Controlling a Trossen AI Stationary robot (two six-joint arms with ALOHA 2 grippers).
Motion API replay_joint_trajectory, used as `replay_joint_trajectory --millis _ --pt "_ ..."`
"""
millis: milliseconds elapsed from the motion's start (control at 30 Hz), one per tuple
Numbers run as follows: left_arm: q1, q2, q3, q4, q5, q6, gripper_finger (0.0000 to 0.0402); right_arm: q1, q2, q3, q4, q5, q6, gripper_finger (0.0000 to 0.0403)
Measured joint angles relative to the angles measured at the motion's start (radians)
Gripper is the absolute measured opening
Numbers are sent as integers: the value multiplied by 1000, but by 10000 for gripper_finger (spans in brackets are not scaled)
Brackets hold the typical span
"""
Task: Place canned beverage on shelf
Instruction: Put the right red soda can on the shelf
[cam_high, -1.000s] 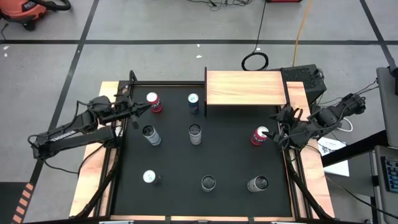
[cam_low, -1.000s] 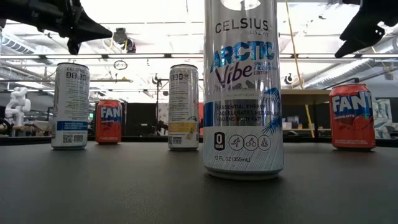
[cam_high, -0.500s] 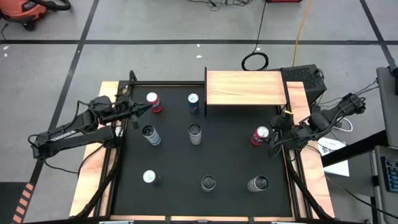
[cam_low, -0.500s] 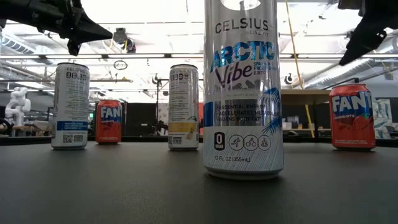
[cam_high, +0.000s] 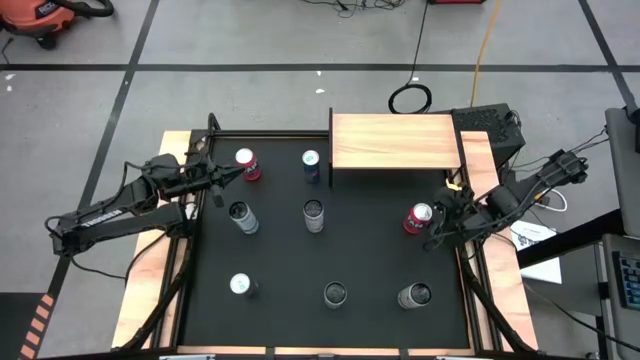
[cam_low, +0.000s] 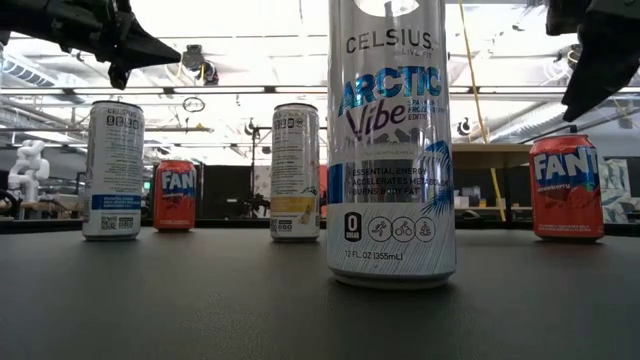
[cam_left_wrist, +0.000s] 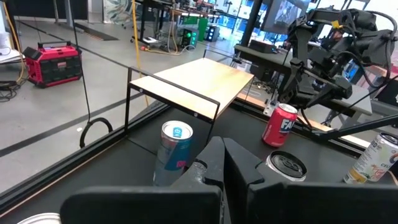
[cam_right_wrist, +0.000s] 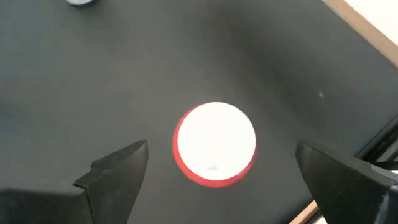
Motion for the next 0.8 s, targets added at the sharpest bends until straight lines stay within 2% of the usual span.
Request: replay_joint_trajectory --millis 100,267,467,667,800 --pt "0 0 0 0 0 -2 0 0 5 -2 1 0 23 389" --pt "0 0 0 0 0 -2 0 0 6 -52 2 1 156 389" --pt "0 0 0 0 0 -3 0 -1 10 -63 9 72 264 389" --pt "0 0 0 0 0 -9 0 -2 18 -63 21 74 298 389" --pt "0 0 0 0 0 -9 0 -2 32 -63 24 70 212 389"
